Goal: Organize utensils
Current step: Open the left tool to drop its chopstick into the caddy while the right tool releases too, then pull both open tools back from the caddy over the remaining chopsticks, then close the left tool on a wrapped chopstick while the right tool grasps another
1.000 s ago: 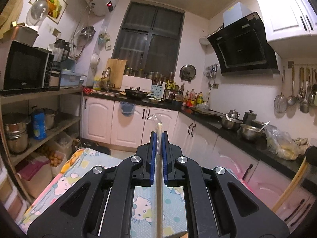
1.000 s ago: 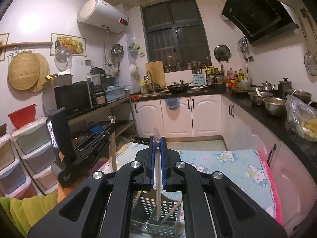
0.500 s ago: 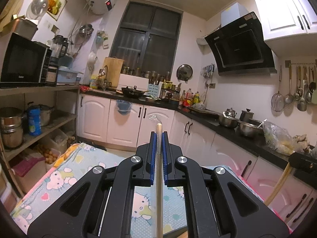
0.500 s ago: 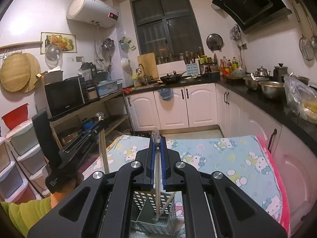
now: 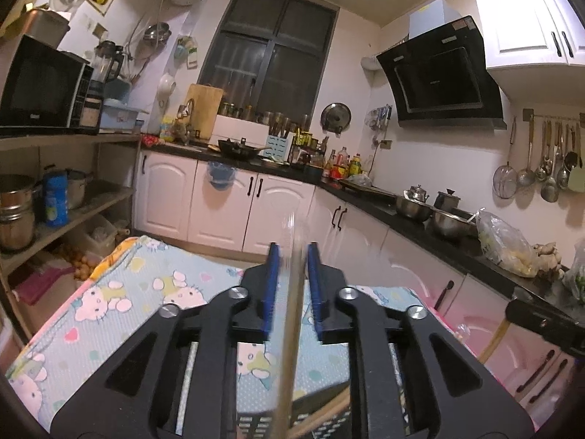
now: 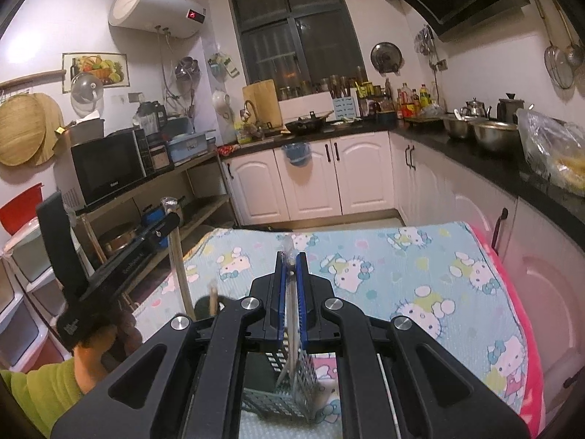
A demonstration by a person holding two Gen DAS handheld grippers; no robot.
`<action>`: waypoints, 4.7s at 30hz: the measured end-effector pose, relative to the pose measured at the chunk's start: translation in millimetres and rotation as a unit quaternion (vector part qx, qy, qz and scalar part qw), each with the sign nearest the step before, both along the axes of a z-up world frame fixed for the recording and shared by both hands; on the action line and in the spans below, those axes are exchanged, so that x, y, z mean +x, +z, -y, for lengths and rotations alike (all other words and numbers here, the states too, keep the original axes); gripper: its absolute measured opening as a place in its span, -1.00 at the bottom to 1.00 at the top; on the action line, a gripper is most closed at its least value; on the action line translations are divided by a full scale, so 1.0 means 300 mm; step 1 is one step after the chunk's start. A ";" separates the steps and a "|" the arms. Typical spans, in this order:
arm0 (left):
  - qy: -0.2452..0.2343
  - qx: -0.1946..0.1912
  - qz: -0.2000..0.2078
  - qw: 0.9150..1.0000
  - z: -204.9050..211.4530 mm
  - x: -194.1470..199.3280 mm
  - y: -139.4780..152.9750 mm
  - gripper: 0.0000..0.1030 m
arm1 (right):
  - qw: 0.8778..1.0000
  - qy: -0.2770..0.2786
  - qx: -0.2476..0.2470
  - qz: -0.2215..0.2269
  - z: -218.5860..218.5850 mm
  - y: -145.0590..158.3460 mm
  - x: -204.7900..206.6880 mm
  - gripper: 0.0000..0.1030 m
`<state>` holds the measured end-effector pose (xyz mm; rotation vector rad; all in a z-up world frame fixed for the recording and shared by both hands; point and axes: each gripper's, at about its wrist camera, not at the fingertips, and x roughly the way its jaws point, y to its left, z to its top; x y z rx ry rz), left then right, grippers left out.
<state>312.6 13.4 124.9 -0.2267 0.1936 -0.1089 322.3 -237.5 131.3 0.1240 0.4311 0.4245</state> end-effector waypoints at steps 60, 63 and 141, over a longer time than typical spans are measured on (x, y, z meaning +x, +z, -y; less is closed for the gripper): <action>-0.064 -0.073 -0.143 0.985 -0.094 -0.432 -0.177 0.78 | 0.997 0.014 -0.064 -0.051 0.026 -0.180 -0.363 0.15; -0.064 -0.073 -0.149 0.984 -0.093 -0.447 -0.194 0.78 | 0.996 0.017 -0.067 -0.053 0.019 -0.189 -0.381 0.15; -0.020 -0.144 -0.365 0.919 -0.291 -0.353 -0.580 -0.53 | 0.953 0.052 -0.132 -0.268 -0.190 -0.582 -0.175 -0.34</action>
